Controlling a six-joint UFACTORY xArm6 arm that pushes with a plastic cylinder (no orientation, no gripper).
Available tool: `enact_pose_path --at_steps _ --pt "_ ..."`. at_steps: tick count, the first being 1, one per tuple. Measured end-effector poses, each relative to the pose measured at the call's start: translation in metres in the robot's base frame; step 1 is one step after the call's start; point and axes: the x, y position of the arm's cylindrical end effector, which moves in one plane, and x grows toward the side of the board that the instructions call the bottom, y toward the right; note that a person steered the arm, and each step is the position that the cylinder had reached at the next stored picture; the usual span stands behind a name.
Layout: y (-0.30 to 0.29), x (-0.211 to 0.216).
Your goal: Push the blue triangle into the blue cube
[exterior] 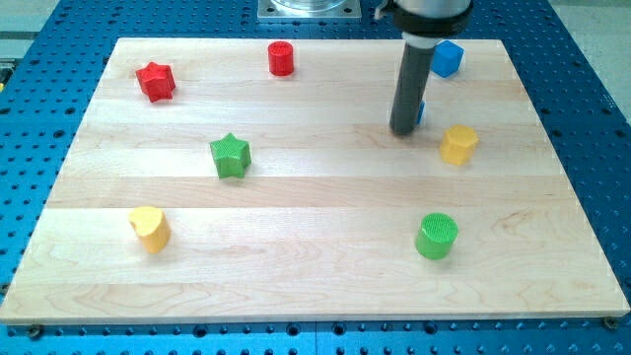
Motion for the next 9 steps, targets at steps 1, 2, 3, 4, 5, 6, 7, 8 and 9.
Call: enact_pose_path --at_steps 1,2,3,4,5,6,7,8,9 --pt "0.006 -0.054" --pt "0.018 -0.065" --pt "0.03 -0.062" --pt "0.026 -0.026" --pt "-0.017 0.011" --pt "-0.023 0.019" --pt "-0.023 0.019" --pt "-0.023 0.019" --pt "-0.023 0.023"
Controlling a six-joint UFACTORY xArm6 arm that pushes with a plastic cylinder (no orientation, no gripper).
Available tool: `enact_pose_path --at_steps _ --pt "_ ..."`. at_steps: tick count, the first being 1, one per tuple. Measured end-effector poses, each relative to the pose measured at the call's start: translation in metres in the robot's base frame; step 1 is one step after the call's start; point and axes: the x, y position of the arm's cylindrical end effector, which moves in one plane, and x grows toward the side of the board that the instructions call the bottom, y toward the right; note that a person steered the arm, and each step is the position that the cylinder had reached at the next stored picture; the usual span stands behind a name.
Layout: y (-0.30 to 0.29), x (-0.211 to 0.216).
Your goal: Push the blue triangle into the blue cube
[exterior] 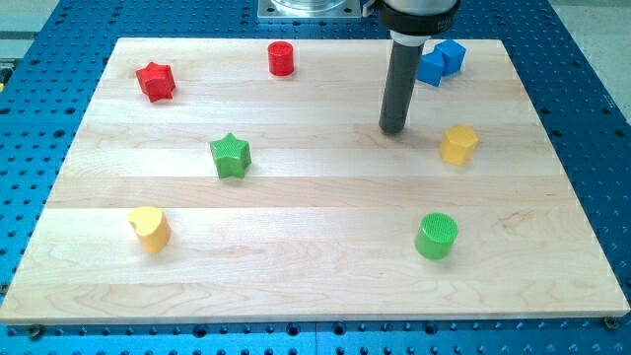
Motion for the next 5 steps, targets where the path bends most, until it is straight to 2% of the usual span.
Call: enact_pose_path --at_steps 1,3,4,5 --pt "0.0 0.002" --pt "-0.005 0.039" --pt "-0.024 0.091" --pt "-0.108 0.097"
